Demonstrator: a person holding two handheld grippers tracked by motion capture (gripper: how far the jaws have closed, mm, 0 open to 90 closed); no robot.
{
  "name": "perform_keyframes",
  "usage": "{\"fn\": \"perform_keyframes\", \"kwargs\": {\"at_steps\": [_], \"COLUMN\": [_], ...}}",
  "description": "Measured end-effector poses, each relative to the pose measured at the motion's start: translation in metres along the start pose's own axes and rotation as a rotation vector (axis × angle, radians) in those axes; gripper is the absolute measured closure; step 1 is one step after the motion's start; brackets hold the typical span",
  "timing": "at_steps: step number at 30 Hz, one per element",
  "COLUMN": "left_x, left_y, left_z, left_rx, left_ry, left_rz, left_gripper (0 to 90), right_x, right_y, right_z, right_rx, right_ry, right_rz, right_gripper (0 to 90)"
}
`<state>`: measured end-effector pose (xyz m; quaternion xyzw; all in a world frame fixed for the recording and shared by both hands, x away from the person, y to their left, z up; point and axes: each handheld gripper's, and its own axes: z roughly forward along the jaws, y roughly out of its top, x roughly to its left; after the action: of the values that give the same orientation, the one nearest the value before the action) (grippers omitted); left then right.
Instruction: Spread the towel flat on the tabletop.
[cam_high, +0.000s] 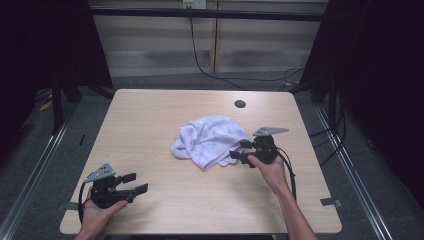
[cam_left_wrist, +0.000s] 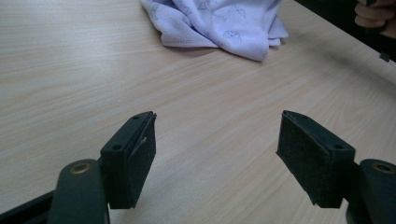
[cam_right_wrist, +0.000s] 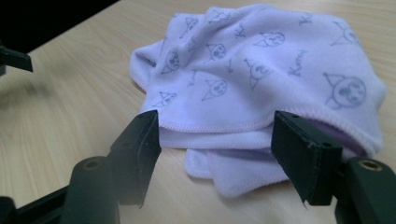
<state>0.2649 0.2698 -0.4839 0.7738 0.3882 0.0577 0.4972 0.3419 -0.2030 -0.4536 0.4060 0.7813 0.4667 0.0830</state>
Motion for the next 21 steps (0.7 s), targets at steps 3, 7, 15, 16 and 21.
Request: {"fn": "perform_keyframes", "kwargs": {"at_steps": [3, 7, 15, 16, 21], "left_x": [0.0, 0.001, 0.001, 0.002, 0.003], "left_y": [0.0, 0.0, 0.0, 0.0, 0.0], "left_z": [0.0, -0.001, -0.003, -0.004, -0.006], "left_rx": [0.0, -0.003, -0.016, -0.018, -0.025], "left_ry": [-0.002, -0.007, -0.021, -0.027, -0.013], "left_rz": [0.008, -0.001, -0.013, -0.022, -0.017], "left_gripper": [27.9, 28.0, 28.0, 28.0, 28.7], "right_x": [-0.004, -0.008, -0.009, -0.009, -0.012], "right_y": [0.014, 0.015, 0.02, 0.021, 0.021], "right_z": [0.009, 0.03, 0.059, 0.062, 0.076], "right_rx": [0.03, 0.041, 0.077, 0.083, 0.105], "right_ry": [-0.021, -0.024, -0.032, -0.032, -0.054], "right_rz": [-0.019, -0.006, -0.013, -0.016, -0.021], "right_gripper": [30.8, 29.6, 27.3, 27.3, 29.2]}}
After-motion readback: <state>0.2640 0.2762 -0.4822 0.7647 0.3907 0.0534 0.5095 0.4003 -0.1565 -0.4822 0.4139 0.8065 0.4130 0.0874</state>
